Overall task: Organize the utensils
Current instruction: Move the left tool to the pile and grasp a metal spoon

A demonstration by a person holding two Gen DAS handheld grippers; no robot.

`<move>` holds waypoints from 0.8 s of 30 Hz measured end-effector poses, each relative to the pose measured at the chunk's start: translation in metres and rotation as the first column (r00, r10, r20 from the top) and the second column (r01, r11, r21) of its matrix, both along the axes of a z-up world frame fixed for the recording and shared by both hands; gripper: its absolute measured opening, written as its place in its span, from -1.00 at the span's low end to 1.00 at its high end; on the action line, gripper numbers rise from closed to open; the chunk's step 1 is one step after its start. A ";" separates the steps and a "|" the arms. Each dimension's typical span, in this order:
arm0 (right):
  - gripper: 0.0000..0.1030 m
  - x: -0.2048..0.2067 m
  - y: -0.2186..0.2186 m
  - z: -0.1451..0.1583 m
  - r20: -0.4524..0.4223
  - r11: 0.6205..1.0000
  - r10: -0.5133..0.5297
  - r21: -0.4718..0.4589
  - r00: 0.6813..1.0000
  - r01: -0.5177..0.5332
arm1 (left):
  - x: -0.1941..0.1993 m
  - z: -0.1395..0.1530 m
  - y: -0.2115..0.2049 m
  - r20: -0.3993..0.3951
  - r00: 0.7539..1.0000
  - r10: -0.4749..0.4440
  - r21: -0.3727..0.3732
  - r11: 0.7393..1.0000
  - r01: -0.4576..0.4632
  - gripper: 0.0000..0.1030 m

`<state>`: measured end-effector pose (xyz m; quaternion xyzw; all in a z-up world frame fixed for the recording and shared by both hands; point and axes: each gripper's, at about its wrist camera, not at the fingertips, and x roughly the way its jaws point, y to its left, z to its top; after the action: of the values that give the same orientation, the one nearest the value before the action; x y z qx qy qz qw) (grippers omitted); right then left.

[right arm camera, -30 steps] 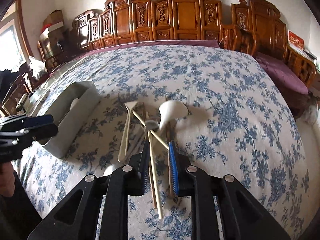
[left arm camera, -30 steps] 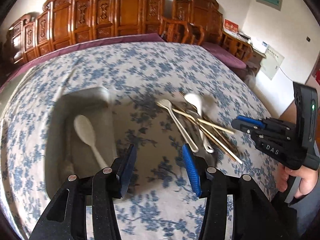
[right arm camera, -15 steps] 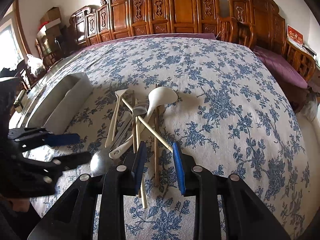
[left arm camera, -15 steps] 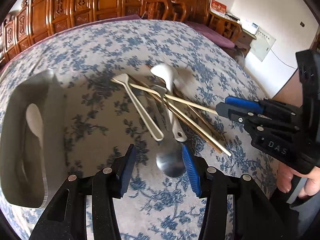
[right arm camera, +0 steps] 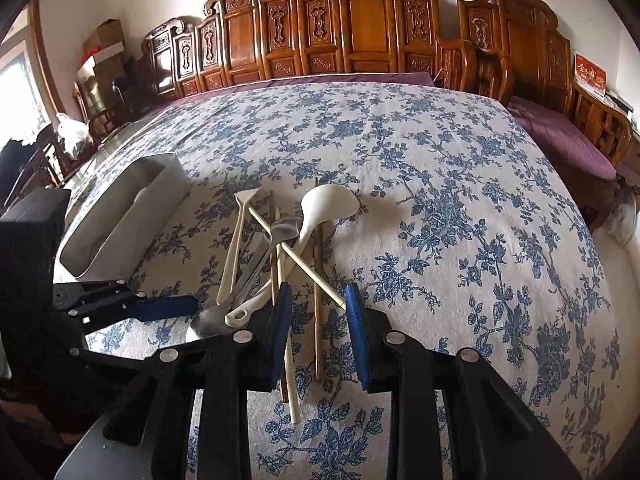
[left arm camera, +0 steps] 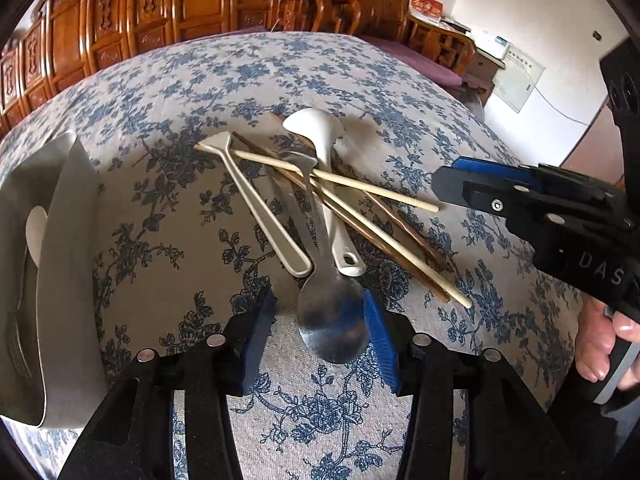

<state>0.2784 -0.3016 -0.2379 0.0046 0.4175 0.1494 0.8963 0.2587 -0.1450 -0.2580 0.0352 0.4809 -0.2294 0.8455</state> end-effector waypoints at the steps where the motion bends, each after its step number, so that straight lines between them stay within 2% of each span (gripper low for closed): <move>1: -0.42 0.000 0.000 0.000 0.000 1.000 0.000 -0.001 1.000 0.000 | 0.000 0.000 -0.001 -0.007 1.000 -0.007 -0.012 1.000 0.007 -0.39; 6: -0.42 0.001 -0.001 0.000 -0.003 1.000 -0.008 0.001 1.000 0.008 | 0.000 0.002 -0.001 -0.016 1.000 -0.009 -0.027 1.000 0.008 -0.45; 11: -0.42 0.003 0.000 -0.001 -0.005 1.000 -0.008 0.005 1.000 0.008 | -0.002 0.012 0.006 -0.025 1.000 -0.009 -0.092 0.996 0.007 -0.77; 15: -0.42 0.004 0.003 -0.003 -0.008 1.000 -0.003 -0.004 1.000 0.003 | -0.004 0.014 0.002 -0.033 0.999 -0.021 -0.122 0.992 0.017 -0.83; 24: -0.42 0.006 0.005 -0.005 -0.013 1.000 -0.007 -0.009 1.000 0.007 | -0.008 0.005 -0.008 -0.053 0.998 -0.045 -0.110 0.993 0.039 -0.93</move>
<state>0.2842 -0.2964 -0.2427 0.0028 0.4238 0.1442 0.8942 0.2506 -0.1526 -0.2535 -0.0071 0.4902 -0.2740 0.8274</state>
